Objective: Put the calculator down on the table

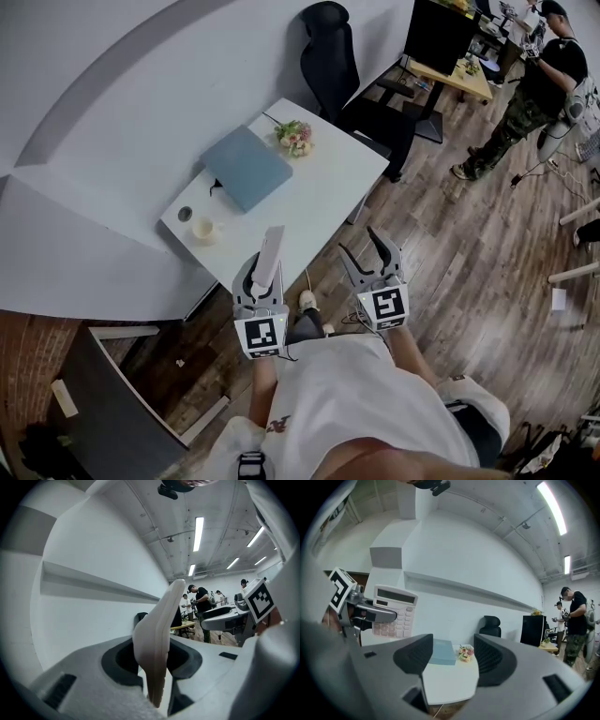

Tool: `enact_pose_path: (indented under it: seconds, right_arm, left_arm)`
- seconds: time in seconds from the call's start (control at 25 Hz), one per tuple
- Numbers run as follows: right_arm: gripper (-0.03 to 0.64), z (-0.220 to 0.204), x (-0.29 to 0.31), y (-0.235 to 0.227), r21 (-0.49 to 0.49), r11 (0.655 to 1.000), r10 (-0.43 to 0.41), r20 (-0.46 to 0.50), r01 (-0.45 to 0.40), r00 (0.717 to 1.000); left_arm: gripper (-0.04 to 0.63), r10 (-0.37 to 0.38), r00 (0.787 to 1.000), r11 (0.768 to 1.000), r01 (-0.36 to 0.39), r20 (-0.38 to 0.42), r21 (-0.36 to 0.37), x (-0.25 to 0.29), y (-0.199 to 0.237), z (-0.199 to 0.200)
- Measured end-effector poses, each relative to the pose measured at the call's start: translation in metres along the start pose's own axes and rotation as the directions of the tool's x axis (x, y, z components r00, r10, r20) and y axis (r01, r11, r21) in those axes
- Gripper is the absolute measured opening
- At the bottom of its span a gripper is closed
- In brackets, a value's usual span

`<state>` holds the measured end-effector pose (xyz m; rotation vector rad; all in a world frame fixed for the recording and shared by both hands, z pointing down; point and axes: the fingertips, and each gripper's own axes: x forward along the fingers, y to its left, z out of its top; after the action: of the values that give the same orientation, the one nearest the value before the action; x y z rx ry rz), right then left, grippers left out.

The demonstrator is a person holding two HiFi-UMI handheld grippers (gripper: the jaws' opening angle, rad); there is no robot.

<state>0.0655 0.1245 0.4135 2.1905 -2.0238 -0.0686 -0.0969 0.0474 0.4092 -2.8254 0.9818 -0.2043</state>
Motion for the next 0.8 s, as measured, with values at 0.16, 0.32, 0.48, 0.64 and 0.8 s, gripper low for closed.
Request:
enact_pose_path:
  seconds: [0.16,0.32,0.48,0.64,0.8]
  right_arm:
    - [0.275,0.001,0.020,-0.008,0.000,1.000,-0.003,-0.010,0.003,1.000]
    - [0.275,-0.002,0.041,-0.015,-0.003,1.000,-0.006,-0.009,0.006,1.000]
    - [0.273,-0.002,0.061,-0.020,-0.007,1.000,-0.015,-0.014,0.015,1.000]
    - [0.270,0.000,0.079,-0.025,-0.013,1.000,-0.025,-0.017,0.025,1.000]
    - [0.270,0.003,0.096,-0.027,-0.018,0.999,-0.034,-0.018,0.034,0.999]
  left_arm:
    - [0.118,-0.003,1.000,1.000,0.003,-0.002,-0.006,0.020,0.009,0.000]
    - [0.118,-0.007,1.000,1.000,0.007,-0.001,-0.009,0.039,0.020,-0.003]
    - [0.118,-0.015,1.000,1.000,0.015,0.005,-0.012,0.059,0.032,-0.005]
    - [0.118,-0.024,1.000,1.000,0.024,0.010,-0.014,0.075,0.043,-0.006]
    - [0.118,-0.032,0.999,0.999,0.033,0.016,-0.014,0.090,0.056,-0.004]
